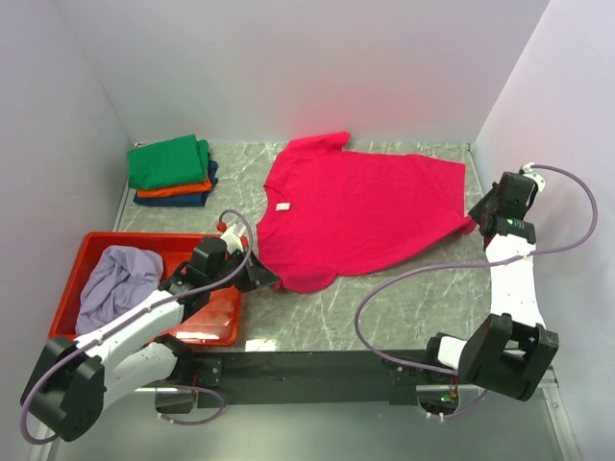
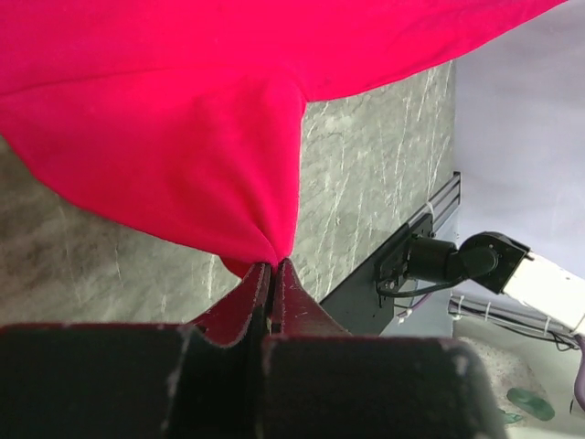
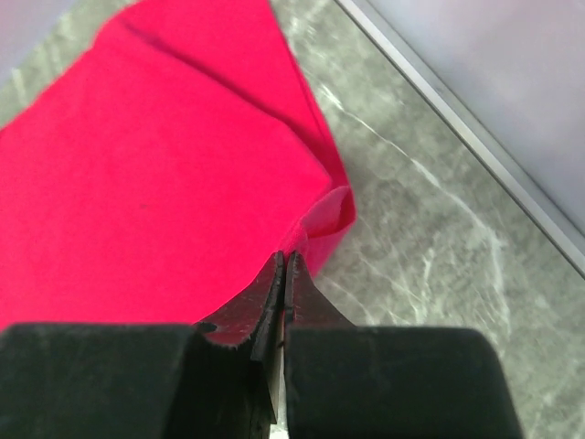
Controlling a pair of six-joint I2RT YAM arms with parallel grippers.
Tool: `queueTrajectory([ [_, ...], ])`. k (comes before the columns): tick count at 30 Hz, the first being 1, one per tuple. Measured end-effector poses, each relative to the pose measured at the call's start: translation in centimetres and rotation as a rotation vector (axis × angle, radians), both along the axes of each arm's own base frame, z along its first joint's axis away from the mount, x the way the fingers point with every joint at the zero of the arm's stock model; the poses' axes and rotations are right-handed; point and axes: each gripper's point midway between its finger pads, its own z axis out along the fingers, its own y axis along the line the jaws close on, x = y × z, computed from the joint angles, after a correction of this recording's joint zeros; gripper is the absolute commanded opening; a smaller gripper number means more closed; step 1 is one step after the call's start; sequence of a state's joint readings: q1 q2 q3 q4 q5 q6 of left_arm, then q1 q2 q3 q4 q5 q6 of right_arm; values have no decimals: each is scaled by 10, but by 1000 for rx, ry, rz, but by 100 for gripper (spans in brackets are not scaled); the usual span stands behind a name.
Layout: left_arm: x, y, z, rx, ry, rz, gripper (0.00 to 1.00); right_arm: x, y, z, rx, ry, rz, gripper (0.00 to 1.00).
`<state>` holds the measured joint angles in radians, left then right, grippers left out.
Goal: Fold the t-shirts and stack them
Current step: Flatten the tshirt out
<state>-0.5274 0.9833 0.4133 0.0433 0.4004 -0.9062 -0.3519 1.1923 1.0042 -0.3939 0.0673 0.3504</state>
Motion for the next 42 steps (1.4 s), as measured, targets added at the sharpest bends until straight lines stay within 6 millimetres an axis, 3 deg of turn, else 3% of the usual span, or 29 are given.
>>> queueTrajectory([
  [7,-12,1,8,-30,-4,-5,1,-20,-5,-12,-21,27,-48,0],
  [15,-40,1,29,-159,10,-40,1,-39,-15,15,-68,-44,-111,0],
  [20,-57,8,12,-142,89,-42,1,-42,-20,14,-72,-35,-132,0],
  [23,-69,18,-7,-74,151,-26,32,-45,-23,12,-76,-26,-147,0],
  [24,-74,20,-9,-63,162,-29,49,-46,-24,11,-79,-23,-153,0],
  [25,-80,21,-10,-55,165,-36,58,-47,-25,10,-81,-21,-162,2],
  [26,-84,22,-10,-51,166,-40,65,-49,-26,7,-81,-17,-168,24],
  [27,-87,24,-10,-45,169,-44,77,-50,-26,5,-75,-15,-180,39],
  [28,-89,26,-10,-39,169,-41,81,-53,-26,3,-78,-9,-185,48],
  [29,-91,27,-10,-33,174,-33,84,-56,-27,1,-81,-4,-194,55],
  [31,-89,30,-6,-18,167,-14,91,-61,-27,2,-85,-5,-208,56],
  [32,-85,32,-1,-10,155,5,92,-64,-26,7,-86,-18,-214,60],
  [35,-68,33,19,2,86,53,94,-70,-17,29,-90,-100,-189,60],
  [39,-41,24,35,10,26,81,94,-78,18,72,-93,-275,-75,60],
  [42,-22,11,26,63,26,78,94,-83,56,87,-73,-371,59,59],
])
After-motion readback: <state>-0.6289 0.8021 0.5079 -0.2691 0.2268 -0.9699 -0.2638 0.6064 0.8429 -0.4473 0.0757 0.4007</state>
